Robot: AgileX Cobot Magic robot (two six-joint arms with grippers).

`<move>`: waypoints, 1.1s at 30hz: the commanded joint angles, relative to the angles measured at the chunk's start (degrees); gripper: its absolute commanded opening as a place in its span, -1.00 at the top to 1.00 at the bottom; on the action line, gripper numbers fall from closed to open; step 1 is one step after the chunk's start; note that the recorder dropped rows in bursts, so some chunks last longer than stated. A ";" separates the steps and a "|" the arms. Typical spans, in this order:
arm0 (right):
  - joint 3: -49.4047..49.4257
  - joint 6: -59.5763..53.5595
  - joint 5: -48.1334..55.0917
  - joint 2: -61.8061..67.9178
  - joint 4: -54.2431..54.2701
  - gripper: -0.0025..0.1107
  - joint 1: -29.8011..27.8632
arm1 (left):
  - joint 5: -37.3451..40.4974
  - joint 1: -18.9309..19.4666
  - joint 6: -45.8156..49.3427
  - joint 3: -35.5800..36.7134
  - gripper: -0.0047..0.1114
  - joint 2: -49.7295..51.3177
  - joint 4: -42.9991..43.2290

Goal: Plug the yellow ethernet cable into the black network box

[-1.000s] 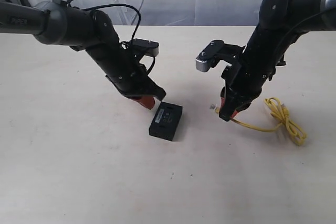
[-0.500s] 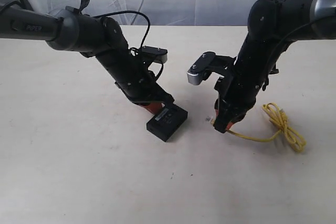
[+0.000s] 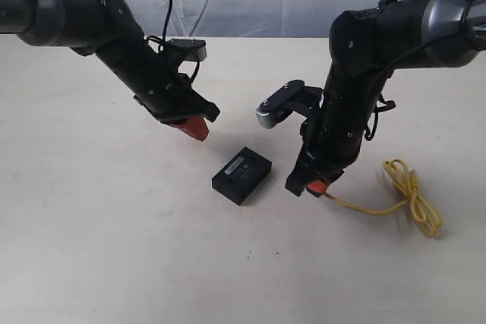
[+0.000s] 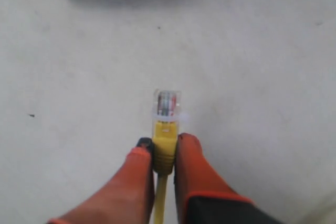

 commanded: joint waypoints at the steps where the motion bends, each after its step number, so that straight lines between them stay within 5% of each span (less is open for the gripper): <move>1: 0.28 0.77 -1.93 -0.61 0.57 0.97 2.44 | 5.68 0.87 7.18 2.07 0.92 -0.19 -10.71; 9: 0.16 2.60 -2.45 -0.61 -1.96 0.97 2.98 | 10.60 1.28 16.42 2.13 0.92 2.55 -20.47; 33: -1.23 2.49 -7.53 4.31 -1.79 0.97 5.09 | 10.73 2.21 16.13 -0.03 0.92 8.55 -21.77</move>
